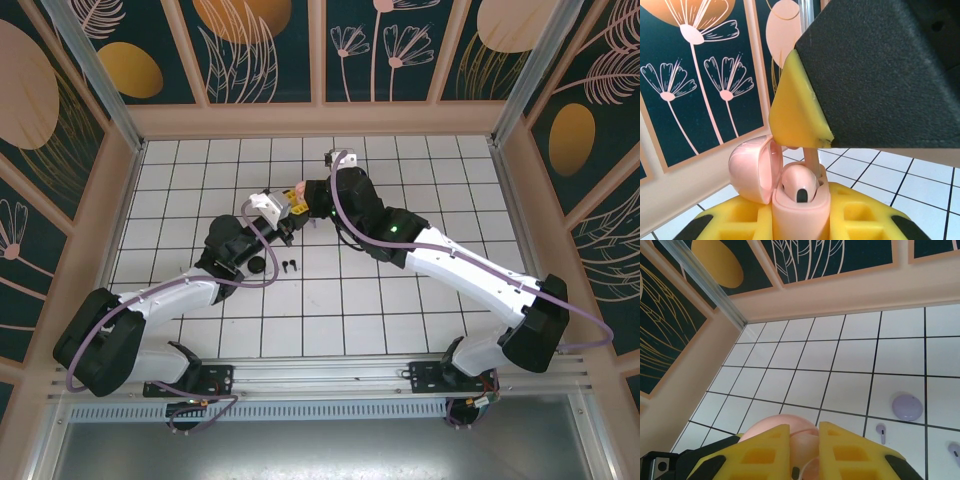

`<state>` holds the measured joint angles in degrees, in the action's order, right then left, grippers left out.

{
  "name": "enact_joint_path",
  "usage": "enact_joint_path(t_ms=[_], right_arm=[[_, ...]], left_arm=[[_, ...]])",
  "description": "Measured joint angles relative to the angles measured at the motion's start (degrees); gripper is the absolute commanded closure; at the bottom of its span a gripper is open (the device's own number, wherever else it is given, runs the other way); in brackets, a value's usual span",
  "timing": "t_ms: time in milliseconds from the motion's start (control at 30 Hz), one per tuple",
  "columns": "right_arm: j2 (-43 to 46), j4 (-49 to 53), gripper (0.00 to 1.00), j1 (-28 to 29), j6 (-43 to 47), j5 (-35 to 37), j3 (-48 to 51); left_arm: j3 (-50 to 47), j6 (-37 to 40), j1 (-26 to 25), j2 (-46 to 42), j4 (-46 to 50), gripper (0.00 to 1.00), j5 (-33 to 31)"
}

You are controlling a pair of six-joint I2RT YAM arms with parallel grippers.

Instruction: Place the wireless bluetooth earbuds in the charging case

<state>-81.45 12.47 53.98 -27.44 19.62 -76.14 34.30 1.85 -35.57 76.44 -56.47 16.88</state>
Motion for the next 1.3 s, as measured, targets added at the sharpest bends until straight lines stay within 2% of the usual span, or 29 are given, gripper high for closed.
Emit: enact_joint_path(t_ms=[300,533,767,1000,1133,1300], right_arm=[[-0.81,0.28,0.8,-0.11,-0.35,-0.26,-0.94],[-1.46,1.03,0.69,-0.22,-1.03,-0.57,-1.75],[-2.27,2.84,0.65,-0.35,-1.7,-0.52,-3.76],[-2.21,4.04,0.42,-0.46,-3.37,0.37,-4.7],[-0.24,5.2,0.37,-0.39,-3.72,-0.44,-4.7],[3.45,6.67,0.39,-1.16,-4.02,-3.28,-5.22]], left_arm=[[0.0,-1.66,0.0,0.07,-0.55,1.0,-0.5],[-0.02,-2.21,0.0,0.33,-0.74,1.0,-0.87],[-0.02,-3.04,0.04,0.44,-1.88,1.0,-1.14],[-0.02,-3.5,0.11,0.61,-3.67,1.0,-1.88],[-0.02,-3.45,0.0,0.61,-5.33,1.0,-1.07],[0.0,-3.32,-0.79,0.61,-6.8,1.0,1.38]])
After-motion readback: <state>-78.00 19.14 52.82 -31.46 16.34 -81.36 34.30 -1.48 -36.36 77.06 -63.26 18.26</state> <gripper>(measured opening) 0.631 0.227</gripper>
